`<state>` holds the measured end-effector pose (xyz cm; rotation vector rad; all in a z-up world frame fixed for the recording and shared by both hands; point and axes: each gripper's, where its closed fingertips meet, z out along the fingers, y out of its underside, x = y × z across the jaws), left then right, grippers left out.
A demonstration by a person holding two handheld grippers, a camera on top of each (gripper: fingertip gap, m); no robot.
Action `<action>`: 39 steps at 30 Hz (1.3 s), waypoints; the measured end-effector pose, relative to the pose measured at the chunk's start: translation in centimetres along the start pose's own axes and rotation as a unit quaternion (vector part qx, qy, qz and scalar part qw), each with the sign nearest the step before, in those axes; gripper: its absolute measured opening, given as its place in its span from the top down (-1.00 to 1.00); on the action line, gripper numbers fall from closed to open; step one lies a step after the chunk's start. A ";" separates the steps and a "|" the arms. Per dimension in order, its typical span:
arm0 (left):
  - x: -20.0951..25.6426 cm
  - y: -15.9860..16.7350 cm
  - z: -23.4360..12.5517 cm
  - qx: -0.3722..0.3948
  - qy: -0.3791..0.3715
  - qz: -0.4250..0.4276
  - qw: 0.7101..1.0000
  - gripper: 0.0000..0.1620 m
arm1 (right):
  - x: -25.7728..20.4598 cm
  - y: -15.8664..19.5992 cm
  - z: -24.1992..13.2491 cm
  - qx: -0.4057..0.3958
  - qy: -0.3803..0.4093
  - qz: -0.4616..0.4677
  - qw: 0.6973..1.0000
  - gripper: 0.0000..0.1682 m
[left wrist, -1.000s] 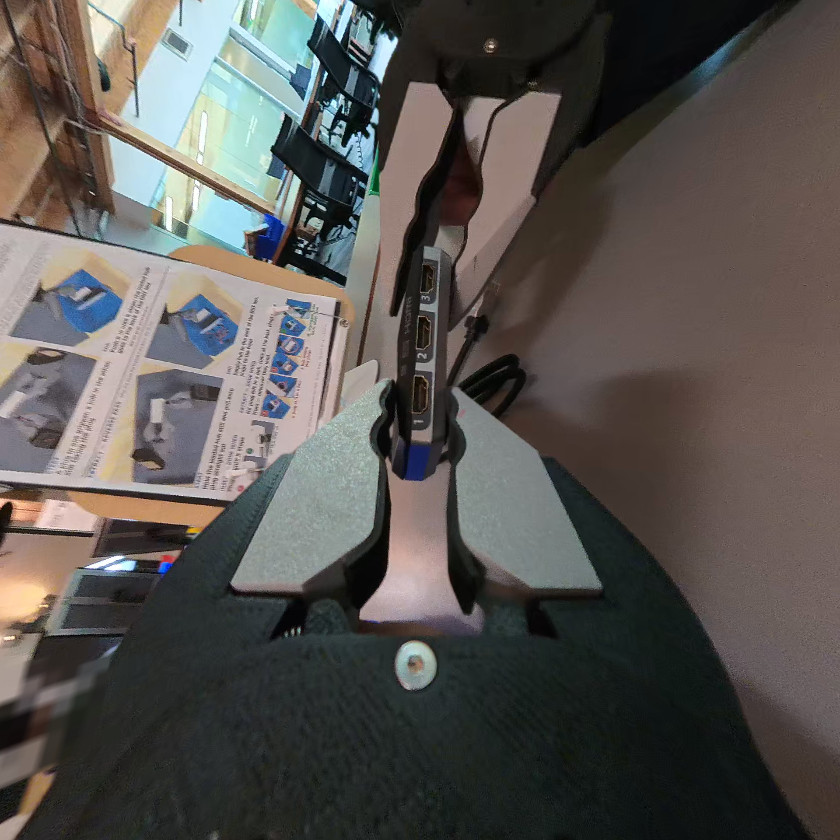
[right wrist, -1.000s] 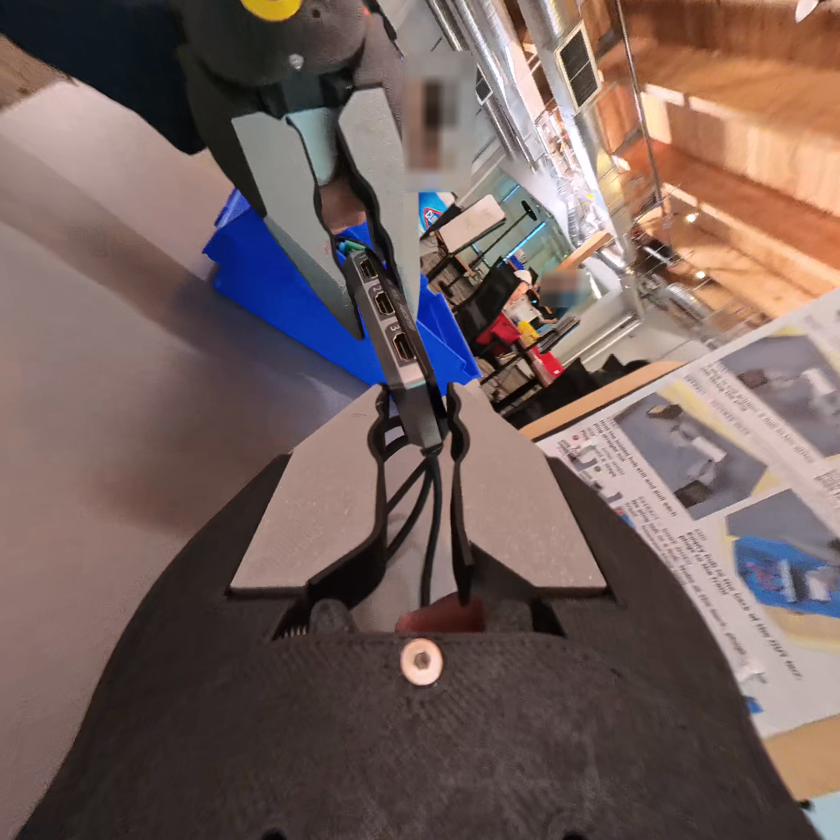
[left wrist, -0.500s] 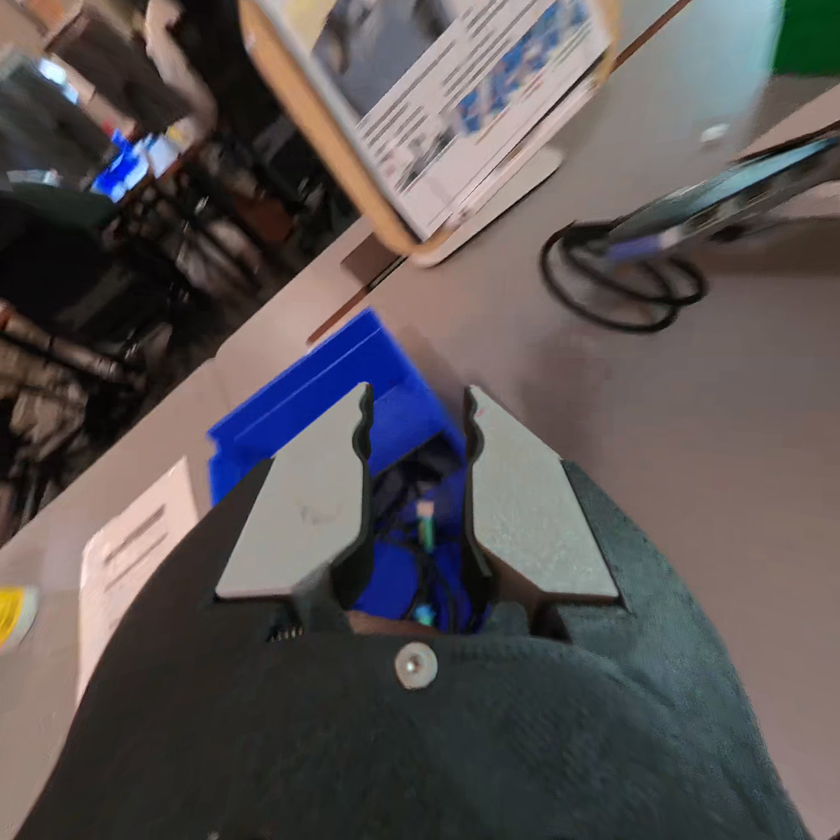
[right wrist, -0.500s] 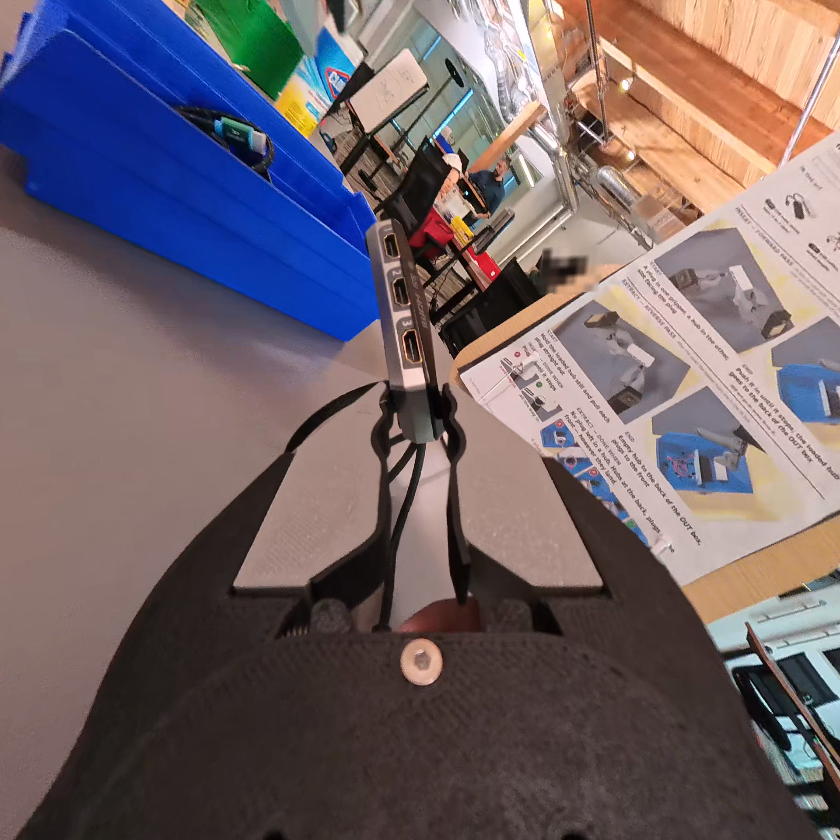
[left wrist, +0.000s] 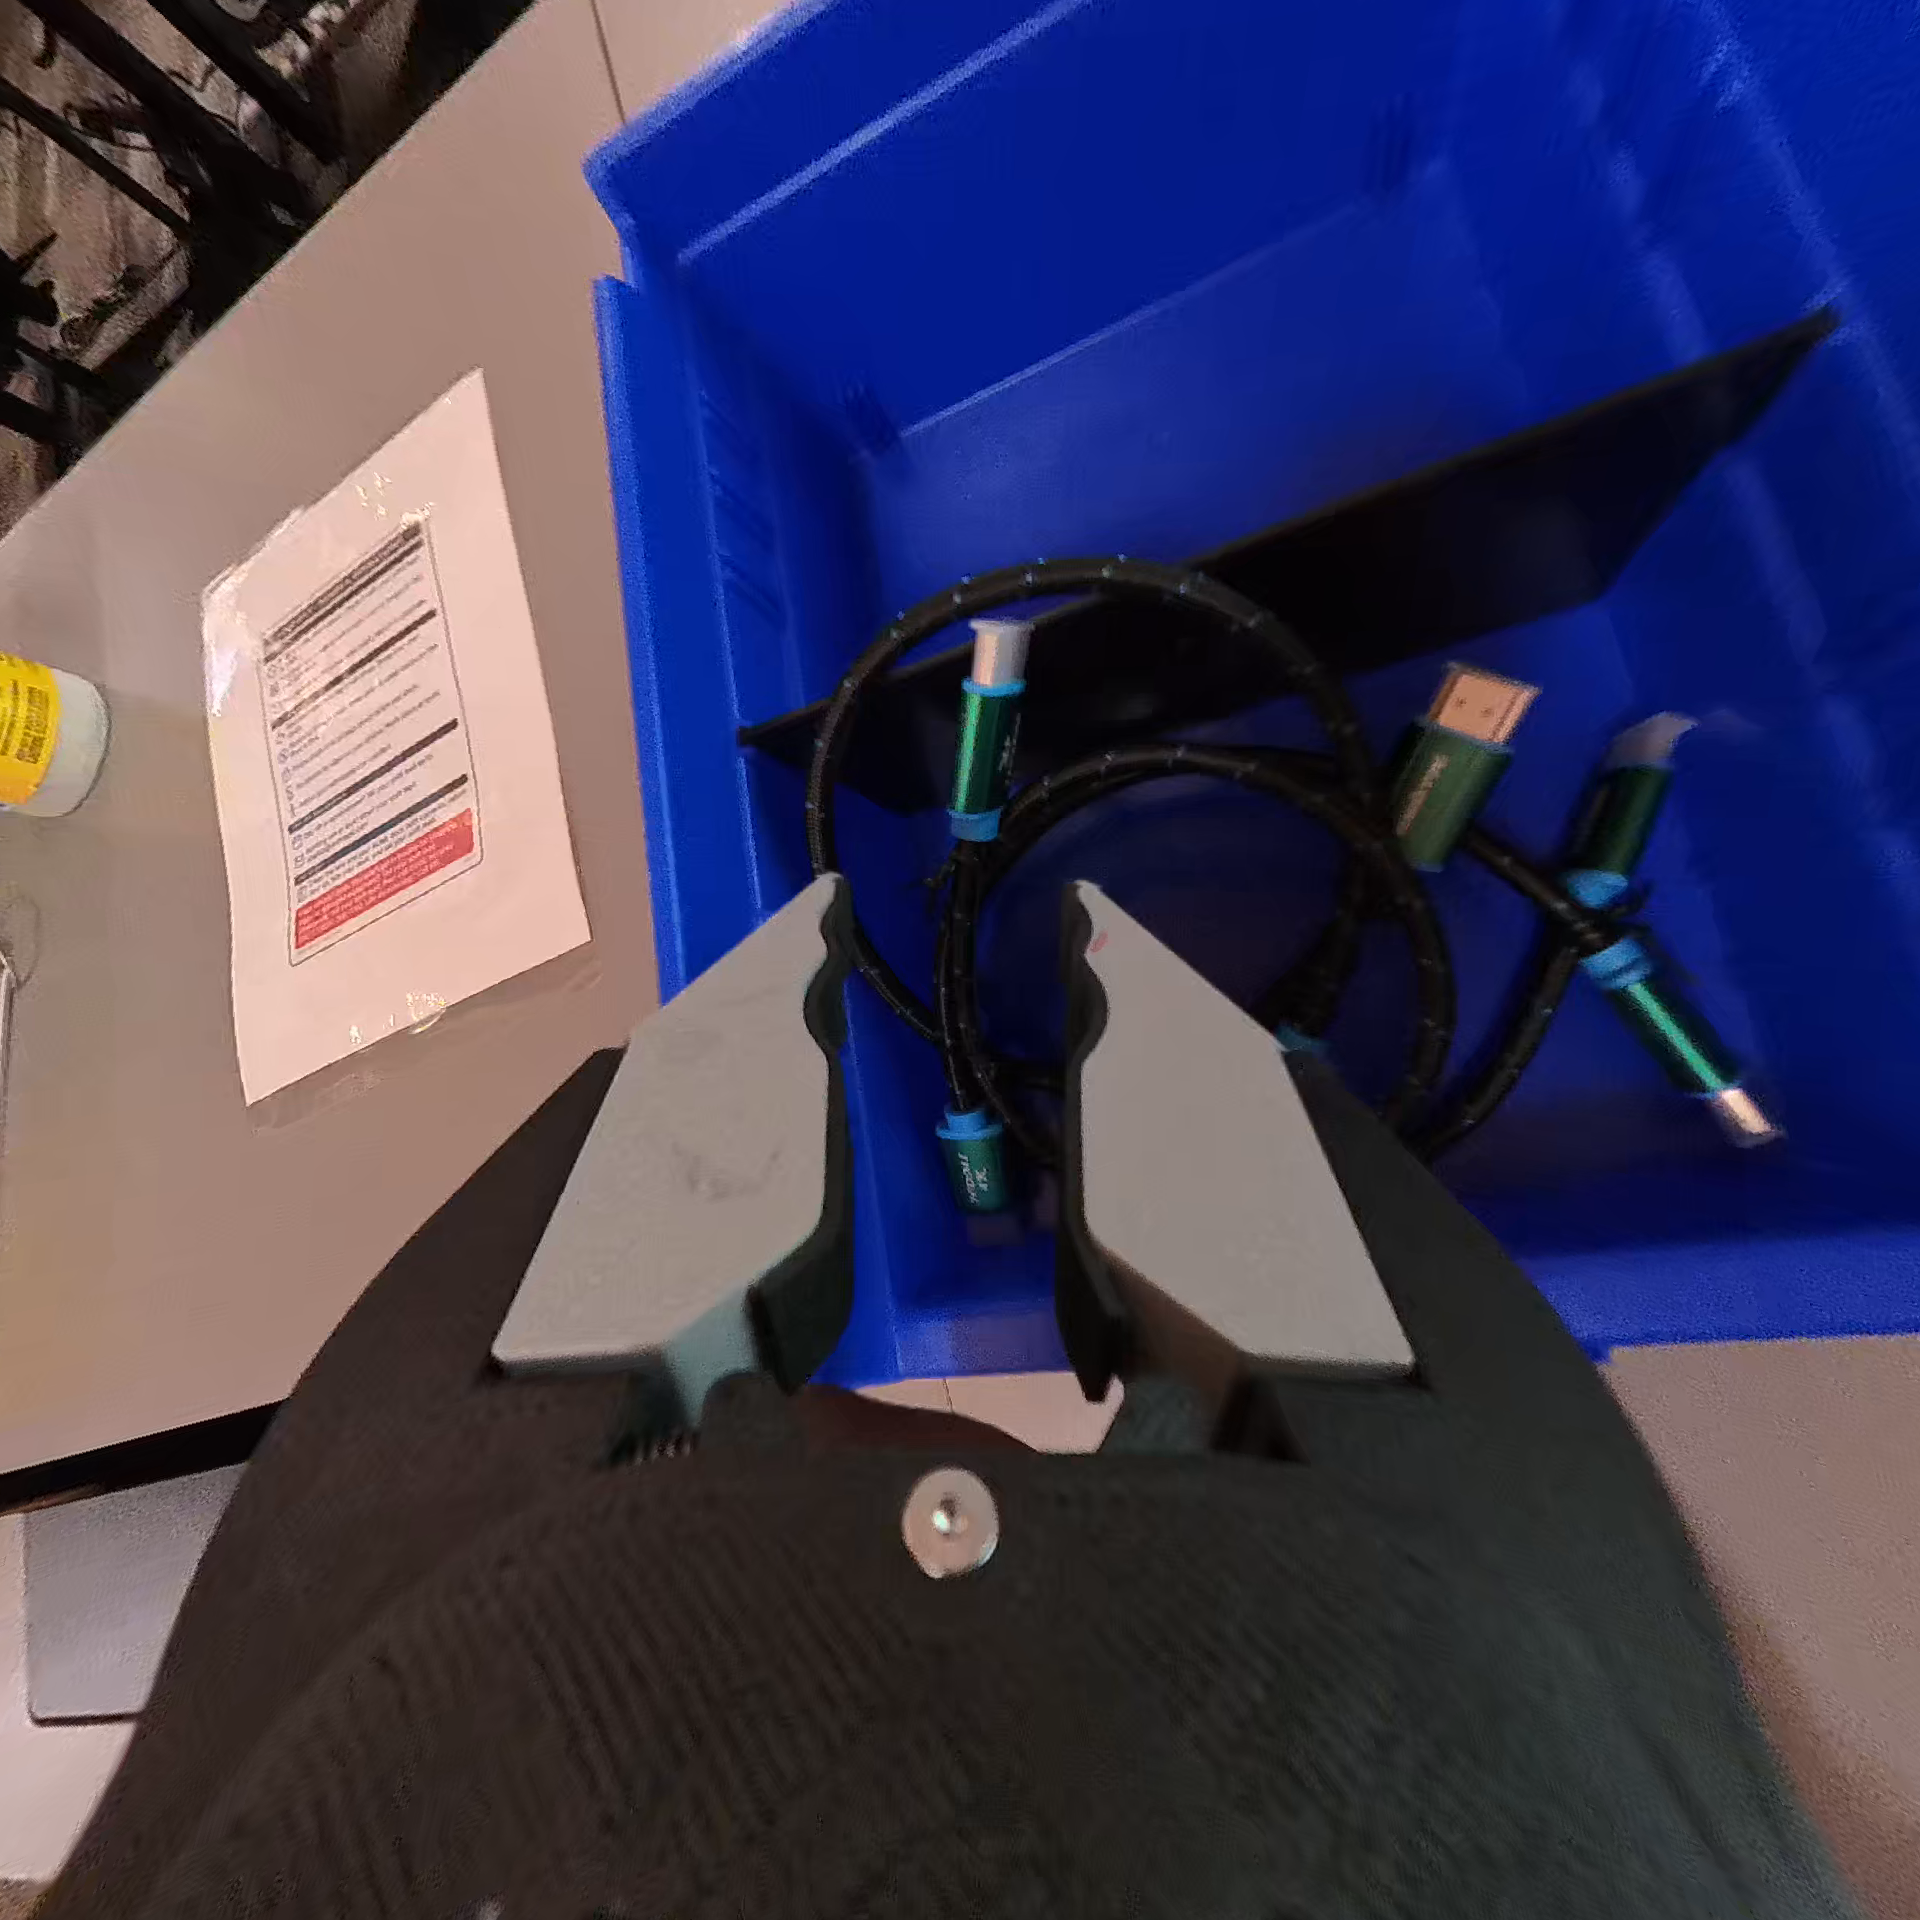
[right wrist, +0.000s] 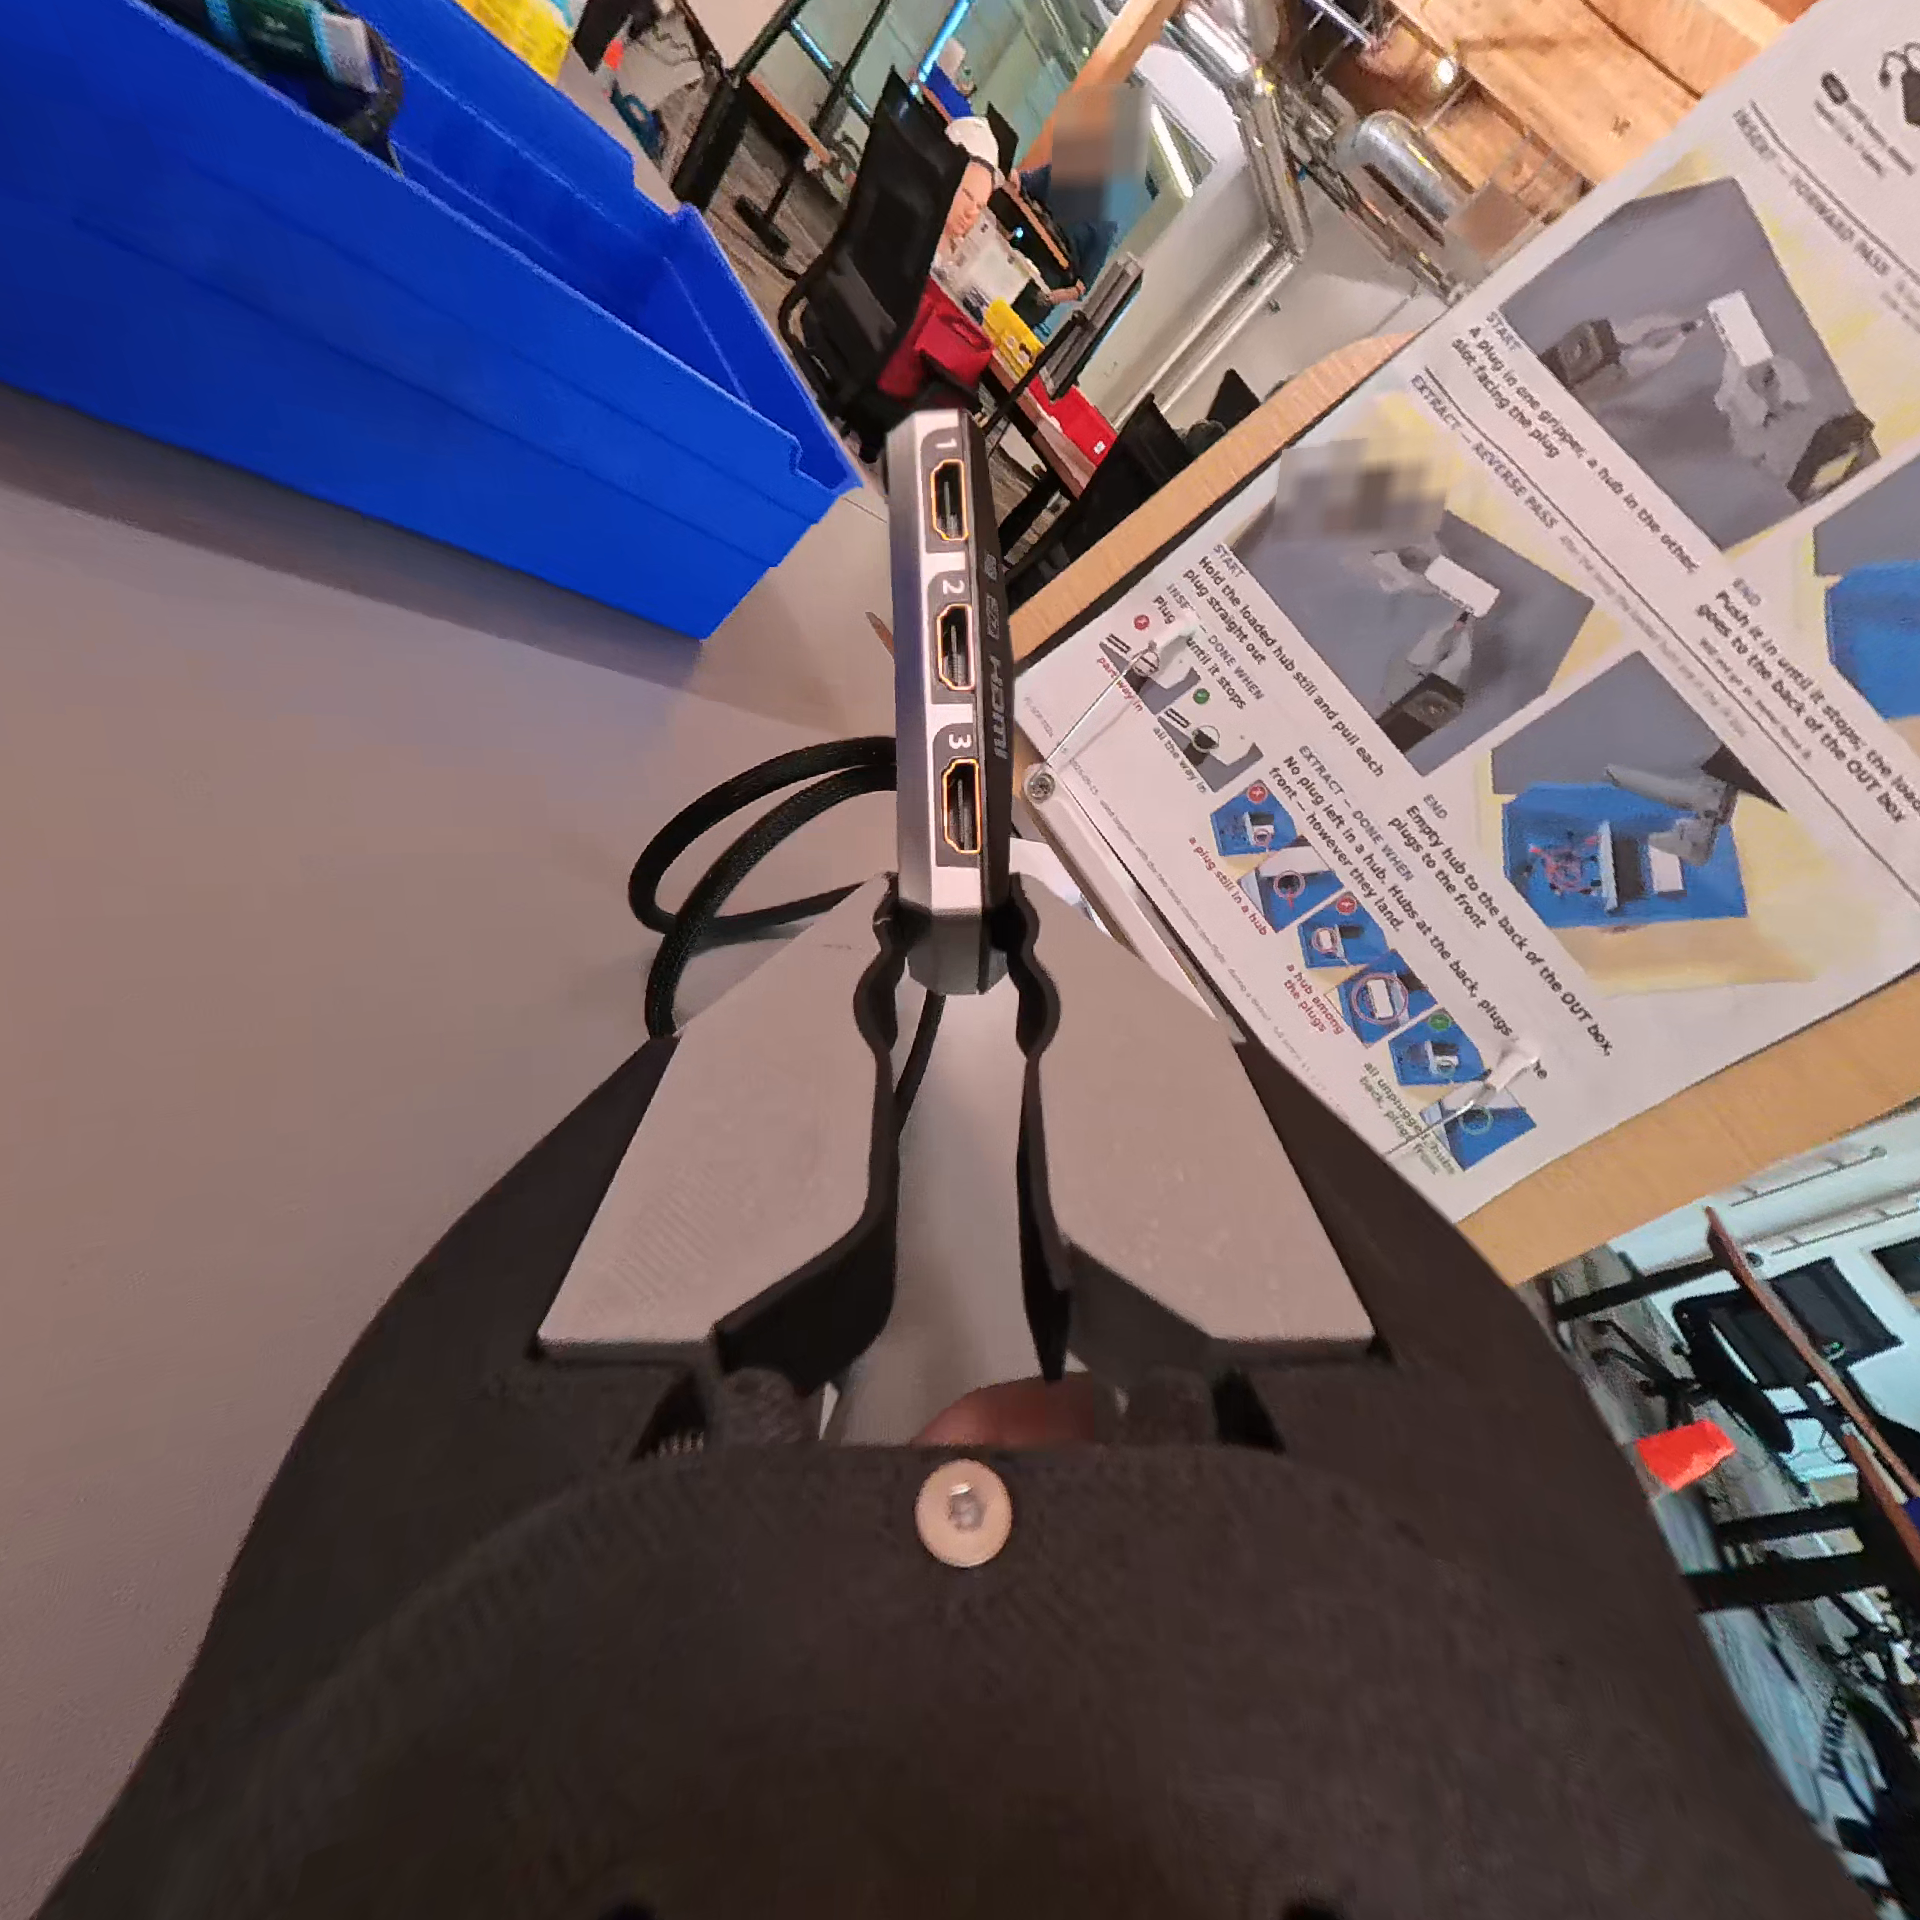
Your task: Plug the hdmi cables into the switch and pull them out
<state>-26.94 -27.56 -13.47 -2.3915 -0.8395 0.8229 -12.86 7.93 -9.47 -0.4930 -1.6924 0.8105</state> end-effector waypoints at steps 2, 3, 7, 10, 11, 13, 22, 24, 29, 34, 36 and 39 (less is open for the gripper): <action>0.3 0.6 1.0 -0.013 0.000 0.012 1.000 0.52 | 0.2 -0.1 -0.1 0.004 0.001 0.008 1.000 0.81; 0.4 0.7 1.5 -0.017 -0.001 0.017 1.000 0.52 | 0.2 -0.2 -0.1 0.006 0.002 0.010 1.000 0.81; 0.1 1.2 3.0 -0.033 -0.024 0.041 0.998 0.63 | 0.2 -0.8 -0.3 0.013 0.002 0.012 1.000 0.81; -0.1 2.1 4.0 -0.049 -0.040 0.068 0.996 0.83 | -0.1 -1.2 -0.4 0.020 -0.008 0.021 1.000 0.81; -0.1 2.1 4.0 -0.048 -0.045 0.081 0.995 0.85 | -0.2 -1.5 -0.5 0.026 -0.016 0.033 0.999 0.81; 0.0 1.9 3.7 -0.044 -0.049 0.093 0.993 0.88 | -0.3 -2.1 -0.8 0.041 -0.035 0.067 0.996 0.81; -3.0 -5.5 -4.2 0.087 -0.195 0.171 0.962 0.90 | -0.9 -4.6 -2.0 0.105 -0.123 0.196 0.967 0.78; -3.6 -7.4 -6.5 0.116 -0.220 0.177 0.952 0.91 | -1.4 -5.3 -2.2 0.115 -0.148 0.222 0.957 0.77; -3.0 -11.8 -11.5 0.200 -0.241 0.174 0.934 0.91 | -3.1 -5.5 -1.9 0.104 -0.208 0.287 0.929 0.73; 2.1 -15.6 -14.2 0.279 -0.236 0.222 0.904 0.91 | -5.1 -3.9 -0.4 0.067 -0.191 0.249 0.947 0.68; 4.8 -16.8 -14.6 0.299 -0.244 0.258 0.886 0.91 | -7.1 -3.6 -0.3 0.053 -0.217 0.216 0.951 0.61; 9.6 -17.7 -14.3 0.322 -0.246 0.310 0.860 0.91 | -9.0 -3.8 -0.7 0.042 -0.246 0.170 0.953 0.54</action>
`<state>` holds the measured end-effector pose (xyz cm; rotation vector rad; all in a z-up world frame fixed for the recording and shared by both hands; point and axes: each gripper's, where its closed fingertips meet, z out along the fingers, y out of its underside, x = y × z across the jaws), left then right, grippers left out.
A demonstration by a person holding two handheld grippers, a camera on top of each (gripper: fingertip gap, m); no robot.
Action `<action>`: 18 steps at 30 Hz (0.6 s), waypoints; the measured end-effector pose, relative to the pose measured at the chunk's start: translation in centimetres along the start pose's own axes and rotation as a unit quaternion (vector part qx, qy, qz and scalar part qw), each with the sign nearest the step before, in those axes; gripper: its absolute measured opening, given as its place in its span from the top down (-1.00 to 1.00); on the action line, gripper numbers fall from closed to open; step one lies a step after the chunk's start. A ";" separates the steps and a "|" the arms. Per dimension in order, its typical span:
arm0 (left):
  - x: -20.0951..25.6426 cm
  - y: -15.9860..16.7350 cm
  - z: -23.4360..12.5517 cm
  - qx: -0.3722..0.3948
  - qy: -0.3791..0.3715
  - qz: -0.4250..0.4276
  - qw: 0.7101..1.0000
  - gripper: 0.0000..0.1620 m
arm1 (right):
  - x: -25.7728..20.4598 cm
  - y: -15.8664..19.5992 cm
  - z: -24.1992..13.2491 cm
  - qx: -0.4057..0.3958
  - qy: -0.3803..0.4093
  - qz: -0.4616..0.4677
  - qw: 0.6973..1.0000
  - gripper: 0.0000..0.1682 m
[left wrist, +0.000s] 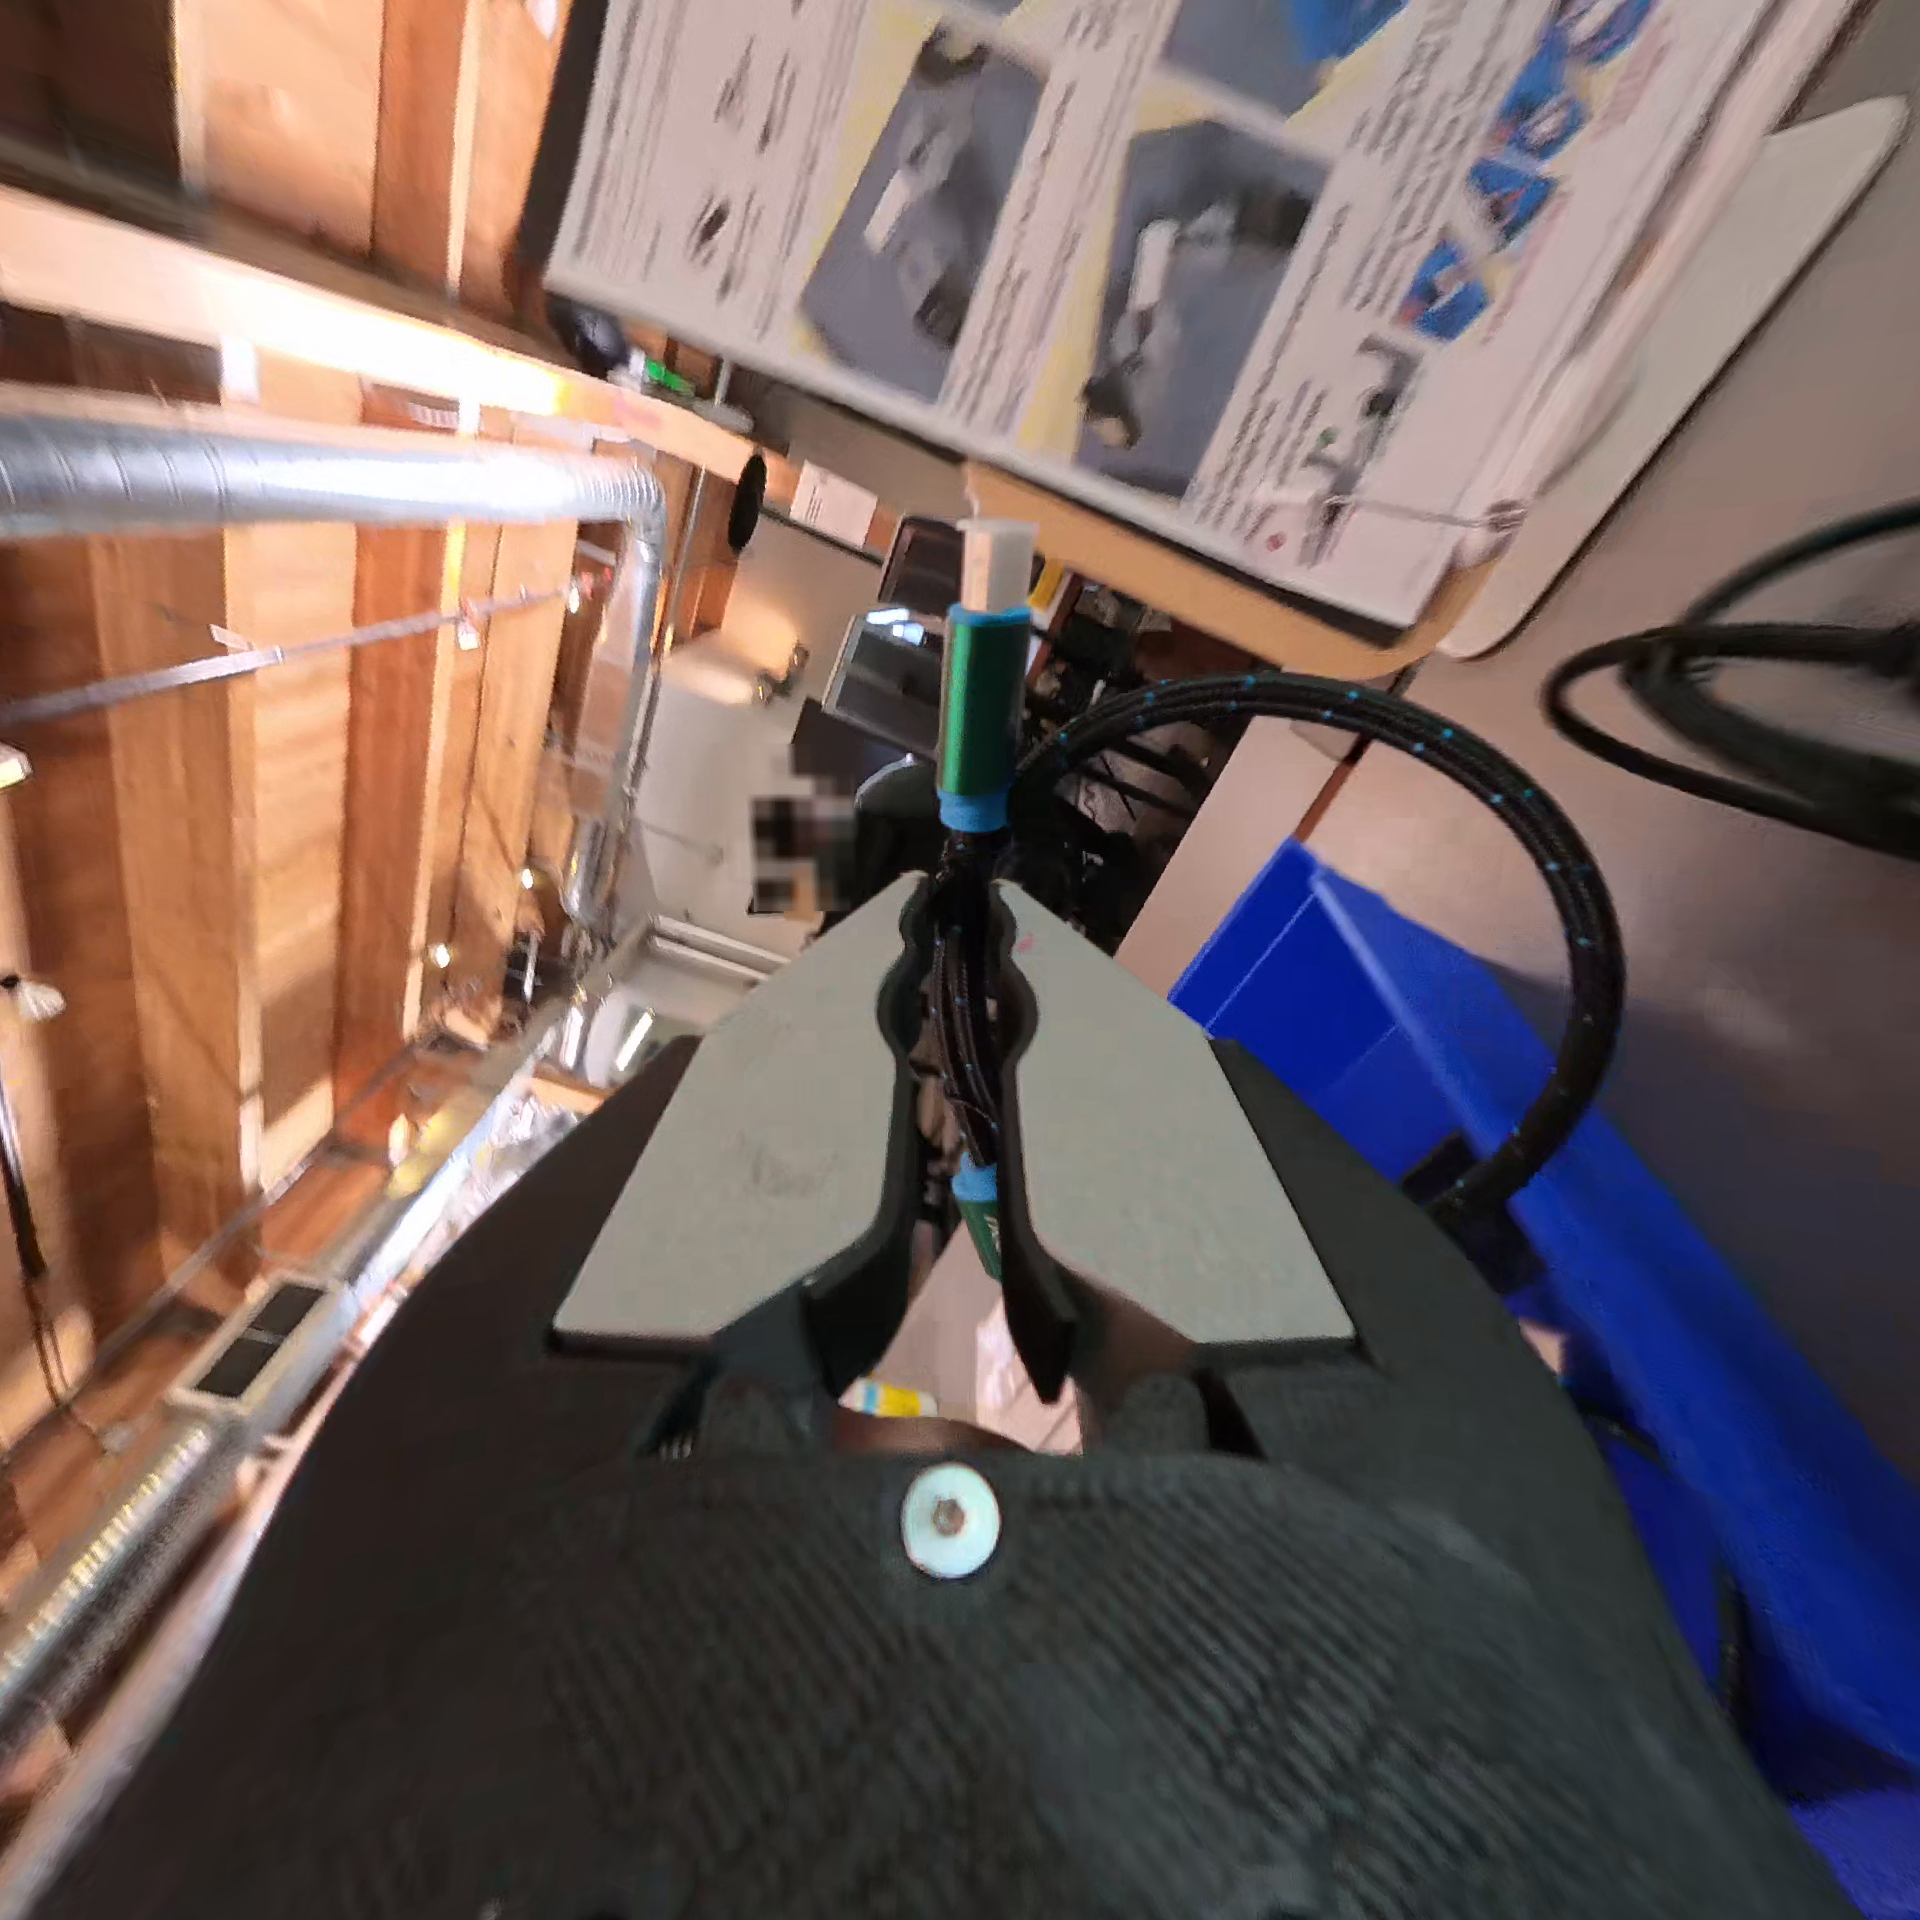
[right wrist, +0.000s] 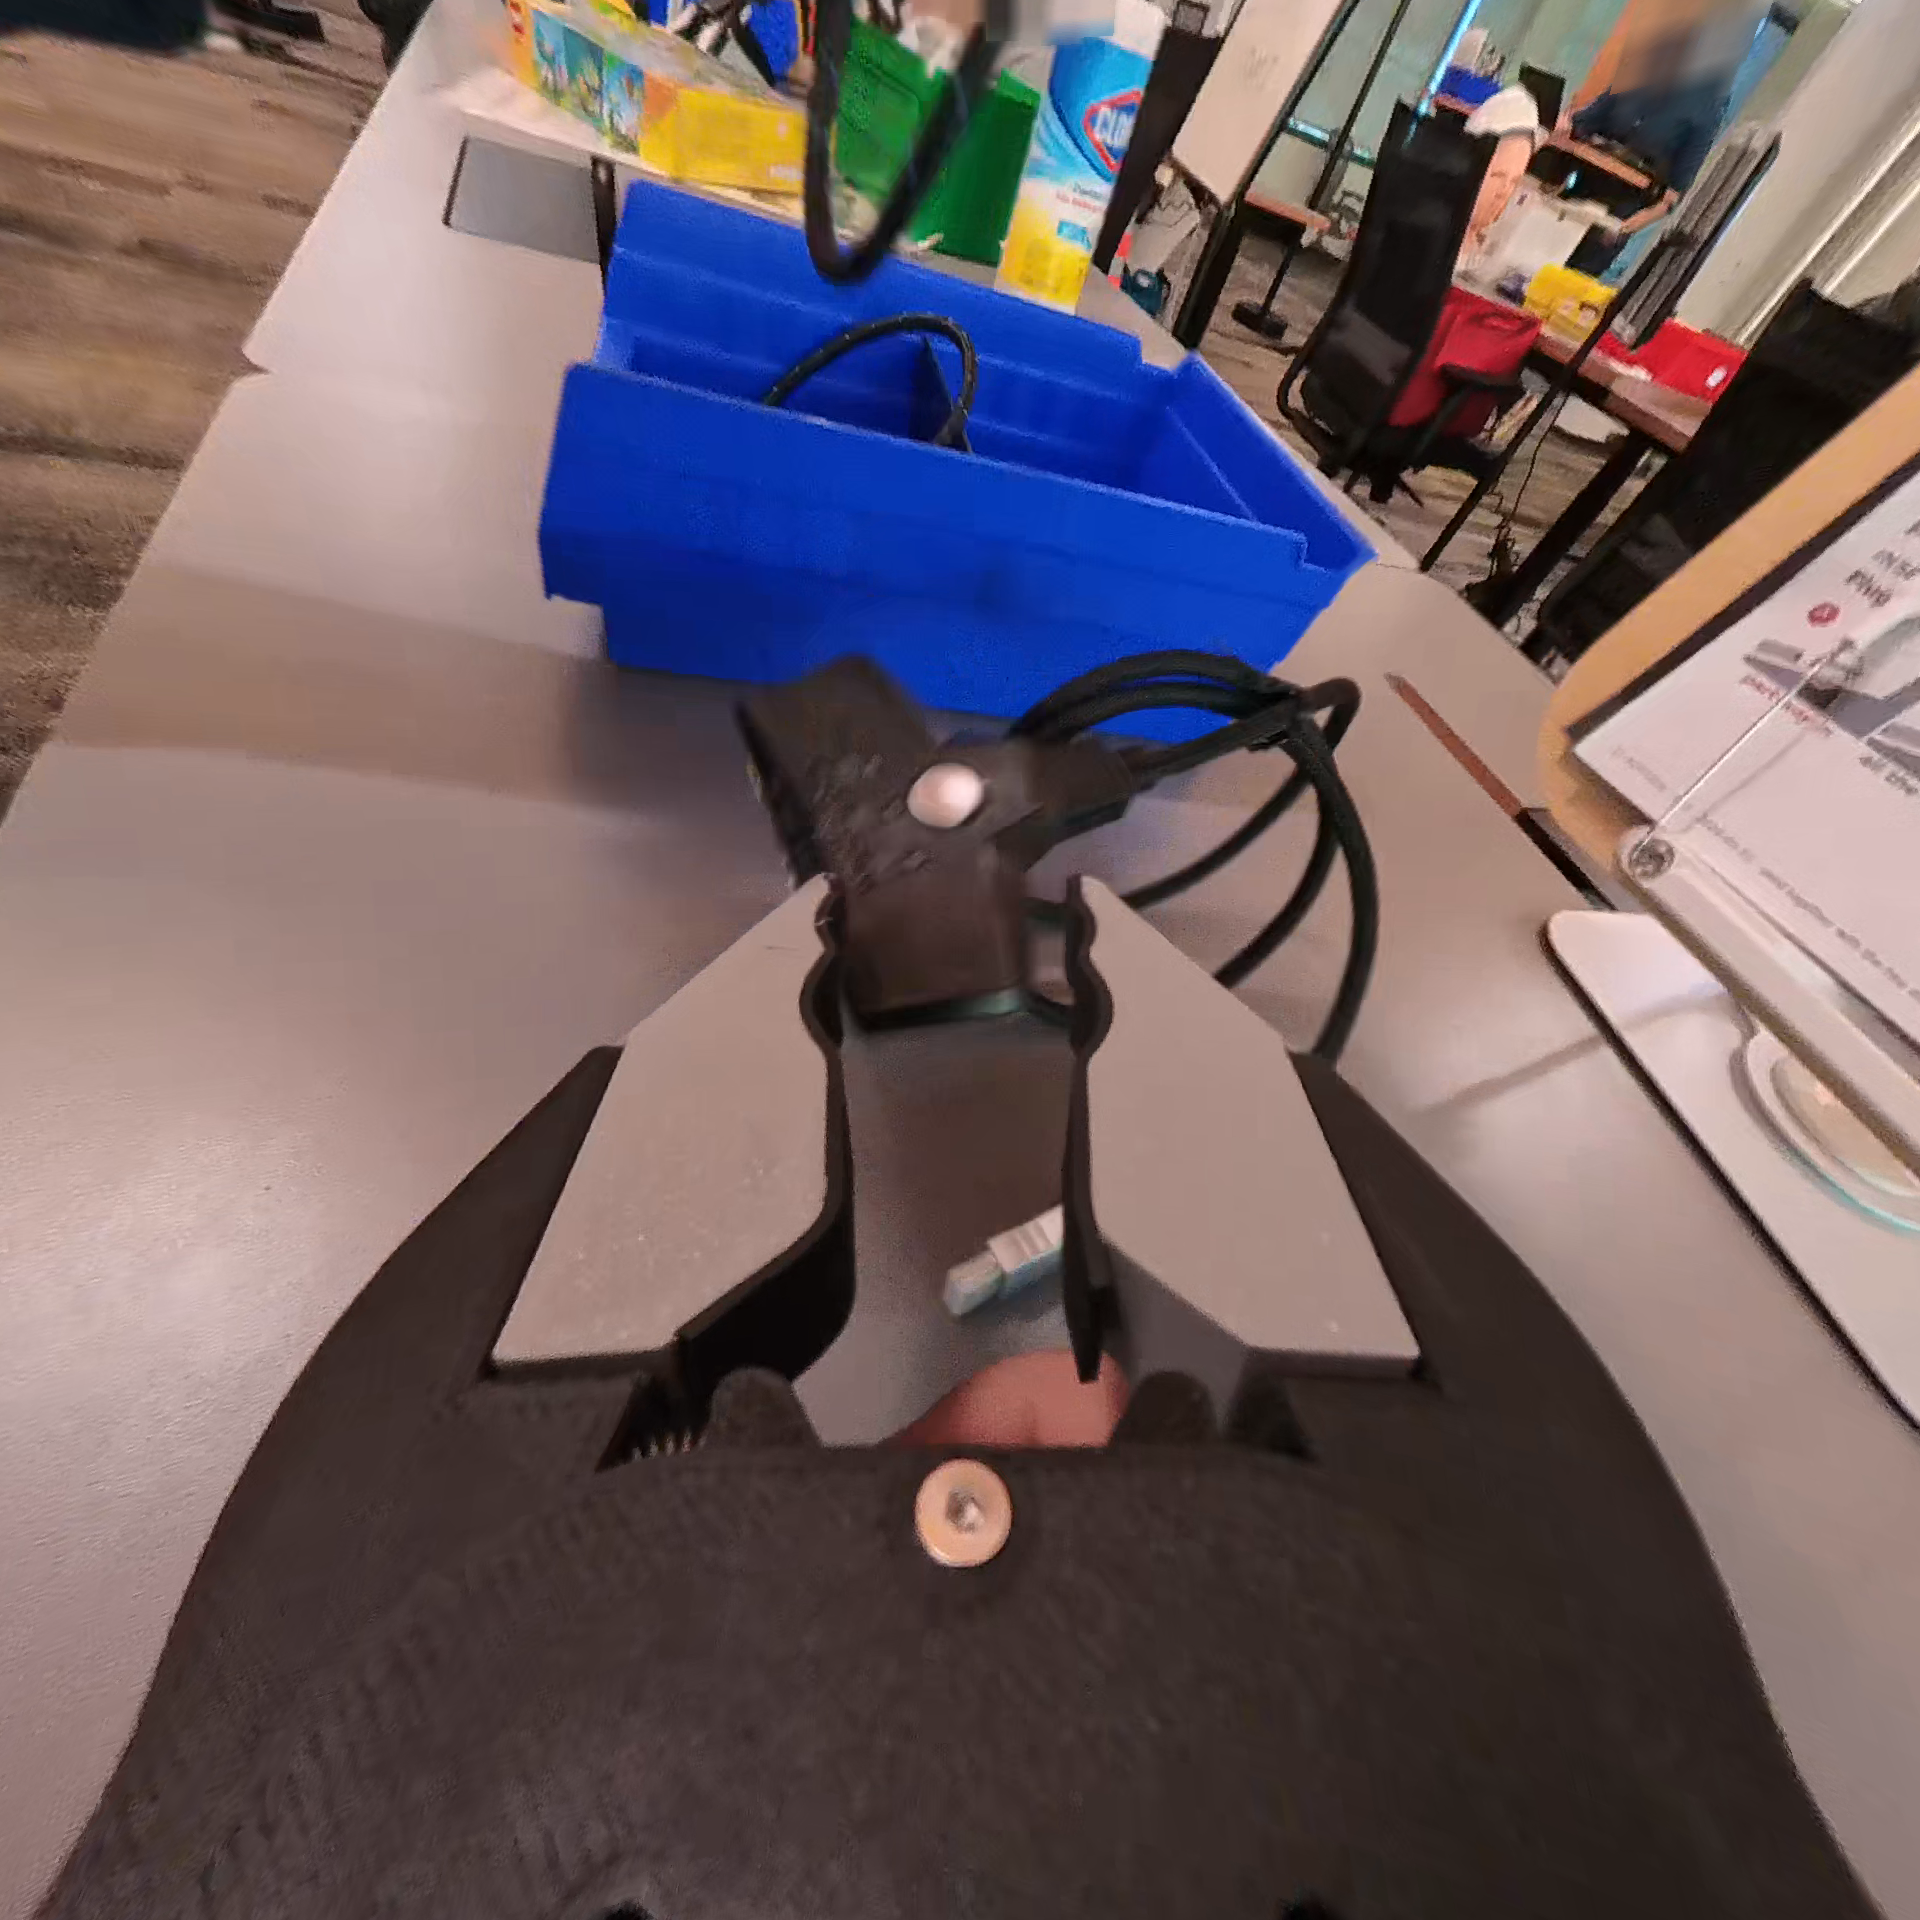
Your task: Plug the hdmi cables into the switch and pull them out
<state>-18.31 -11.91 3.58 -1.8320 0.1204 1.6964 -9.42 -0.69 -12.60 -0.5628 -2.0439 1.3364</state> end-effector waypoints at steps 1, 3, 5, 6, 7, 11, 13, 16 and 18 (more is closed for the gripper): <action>1.2 -0.9 -0.1 0.008 0.000 0.027 1.000 0.91 | -0.2 -0.5 -0.3 0.010 -0.005 -0.003 1.000 0.59; 3.3 -2.3 -0.1 0.021 -0.007 0.096 0.995 0.91 | -0.3 -2.1 -1.5 0.047 -0.026 0.013 0.998 0.64; 5.2 -3.2 0.0 0.033 -0.013 0.153 0.988 0.92 | 0.2 -3.9 -3.3 0.094 -0.045 0.047 0.993 0.67; 6.0 -3.8 -0.1 0.045 -0.015 0.171 0.984 0.91 | 0.9 -4.8 -4.2 0.121 -0.047 0.067 0.989 0.67; 6.7 -4.3 -0.2 0.058 -0.016 0.182 0.981 0.92 | 1.4 -5.6 -5.1 0.148 -0.050 0.087 0.984 0.69; 8.5 -6.0 -0.4 0.085 -0.018 0.204 0.975 0.91 | 2.5 -7.7 -7.3 0.218 -0.066 0.144 0.963 0.81; 9.4 -6.7 -0.6 0.094 -0.017 0.216 0.972 0.92 | 2.2 -7.7 -7.1 0.212 -0.063 0.136 0.966 0.74; 10.5 -7.6 -0.8 0.106 -0.020 0.241 0.965 0.92 | 1.2 -7.4 -6.2 0.191 -0.056 0.109 0.974 0.66; 11.1 -8.0 -0.9 0.112 -0.019 0.248 0.962 0.91 | 0.7 -7.3 -5.8 0.181 -0.055 0.097 0.977 0.71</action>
